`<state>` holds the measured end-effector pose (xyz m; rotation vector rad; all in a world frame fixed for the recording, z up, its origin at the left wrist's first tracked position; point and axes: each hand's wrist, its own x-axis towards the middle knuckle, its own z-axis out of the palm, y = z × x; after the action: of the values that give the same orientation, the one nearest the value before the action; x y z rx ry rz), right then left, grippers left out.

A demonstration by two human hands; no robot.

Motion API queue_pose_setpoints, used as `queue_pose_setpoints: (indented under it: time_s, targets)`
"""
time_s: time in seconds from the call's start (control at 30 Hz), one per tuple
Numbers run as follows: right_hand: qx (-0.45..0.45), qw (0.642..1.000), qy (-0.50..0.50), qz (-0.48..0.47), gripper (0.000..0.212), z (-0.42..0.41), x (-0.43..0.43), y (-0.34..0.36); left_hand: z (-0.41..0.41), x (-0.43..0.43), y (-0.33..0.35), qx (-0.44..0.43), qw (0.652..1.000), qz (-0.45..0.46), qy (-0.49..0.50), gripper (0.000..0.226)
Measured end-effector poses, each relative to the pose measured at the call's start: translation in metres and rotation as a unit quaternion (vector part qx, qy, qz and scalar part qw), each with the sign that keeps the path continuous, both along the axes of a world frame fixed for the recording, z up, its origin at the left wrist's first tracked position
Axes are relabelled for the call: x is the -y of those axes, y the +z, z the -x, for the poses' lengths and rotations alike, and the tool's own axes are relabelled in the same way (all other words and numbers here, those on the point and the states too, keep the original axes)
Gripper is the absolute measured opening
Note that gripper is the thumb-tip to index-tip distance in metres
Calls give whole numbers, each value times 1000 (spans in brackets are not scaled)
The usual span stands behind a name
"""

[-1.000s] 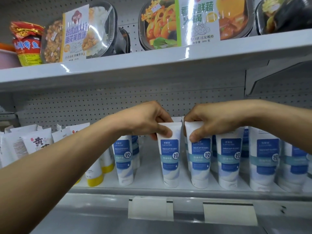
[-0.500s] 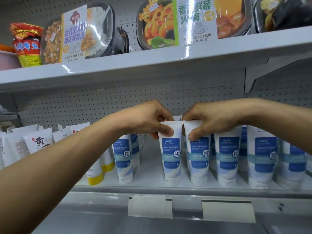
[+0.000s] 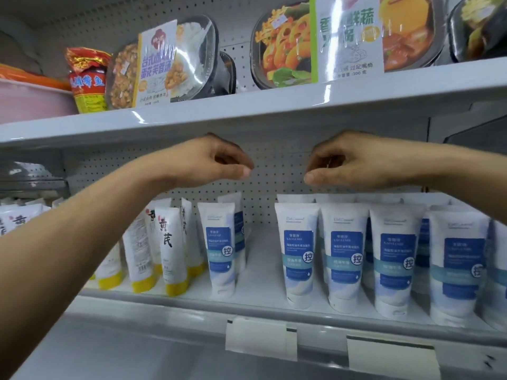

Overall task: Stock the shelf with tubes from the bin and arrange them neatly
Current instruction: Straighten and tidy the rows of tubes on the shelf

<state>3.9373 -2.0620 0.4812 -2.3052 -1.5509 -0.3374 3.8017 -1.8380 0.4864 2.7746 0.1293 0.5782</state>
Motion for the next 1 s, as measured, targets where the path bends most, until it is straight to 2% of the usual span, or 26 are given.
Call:
queue_pose_setpoints:
  time_s: [0.23, 0.4, 0.5, 0.63, 0.77, 0.9, 1.0]
  targets:
    - [4, 998, -30, 60, 25, -3, -55, 8, -32, -46, 3, -79, 996, -40, 23, 20]
    - [-29, 981, -103, 164, 29, -3, -83, 10, -59, -55, -7, -160, 983, -66, 66, 40]
    - [-33, 974, -129, 185, 28, -4, -89, 7, -69, -55, -13, -175, 977, -121, 34, 31]
    - [-32, 969, -146, 195, 23, -3, -91, 1, -78, -60, -15, -167, 983, -71, -35, 19]
    - [-28, 972, -143, 186, 21, -5, -91, -3, -85, -57, -19, -148, 983, -31, -107, 17]
    - [-32, 973, -135, 182, 24, -7, -91, -4, -89, -48, -20, -153, 978, -5, -143, 15]
    - [-35, 975, -120, 181, 15, -8, -90, -5, -91, -45, -21, -150, 976, 0, -158, 10]
